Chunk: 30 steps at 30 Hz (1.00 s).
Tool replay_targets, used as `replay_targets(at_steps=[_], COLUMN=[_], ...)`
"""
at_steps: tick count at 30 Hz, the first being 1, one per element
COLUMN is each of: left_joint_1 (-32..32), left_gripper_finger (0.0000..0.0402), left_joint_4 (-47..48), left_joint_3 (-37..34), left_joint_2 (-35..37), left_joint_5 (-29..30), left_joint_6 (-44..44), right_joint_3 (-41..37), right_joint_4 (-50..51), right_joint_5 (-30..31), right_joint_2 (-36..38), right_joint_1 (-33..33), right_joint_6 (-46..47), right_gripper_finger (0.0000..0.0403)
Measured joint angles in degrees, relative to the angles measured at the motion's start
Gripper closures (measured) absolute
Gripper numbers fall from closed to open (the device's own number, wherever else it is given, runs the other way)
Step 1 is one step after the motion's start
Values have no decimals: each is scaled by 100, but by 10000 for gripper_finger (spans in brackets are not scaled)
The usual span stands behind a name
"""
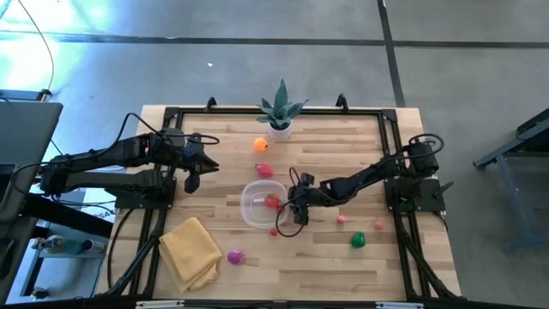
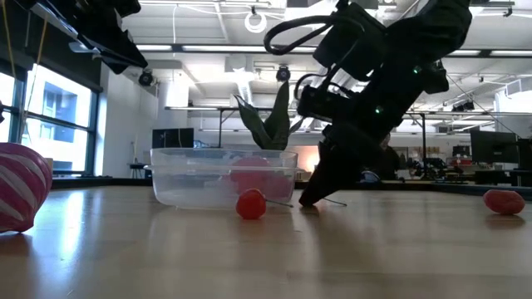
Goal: Pick and placing Produce into tupperware
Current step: Put the dark red cherry into the transparent bin
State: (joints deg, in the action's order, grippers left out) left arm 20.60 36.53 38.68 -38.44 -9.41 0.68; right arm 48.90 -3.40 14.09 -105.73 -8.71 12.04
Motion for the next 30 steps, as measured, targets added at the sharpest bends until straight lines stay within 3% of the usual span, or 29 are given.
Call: replay_targets(at_steps=[10, 30], left_joint_1=[2, 2], left_gripper_finger=[348, 348], left_joint_4=[0, 0], left_joint_3=[0, 0], left_joint_2=[0, 0], left_joint_5=[0, 0], left_joint_6=[1, 1], right_joint_3=[-2, -7], right_joint_4=[134, 338], right_joint_5=[-247, -341], right_joint_2=[1, 2], right_joint_1=[0, 0], right_joint_6=[318, 742], right_gripper_finger=[205, 213])
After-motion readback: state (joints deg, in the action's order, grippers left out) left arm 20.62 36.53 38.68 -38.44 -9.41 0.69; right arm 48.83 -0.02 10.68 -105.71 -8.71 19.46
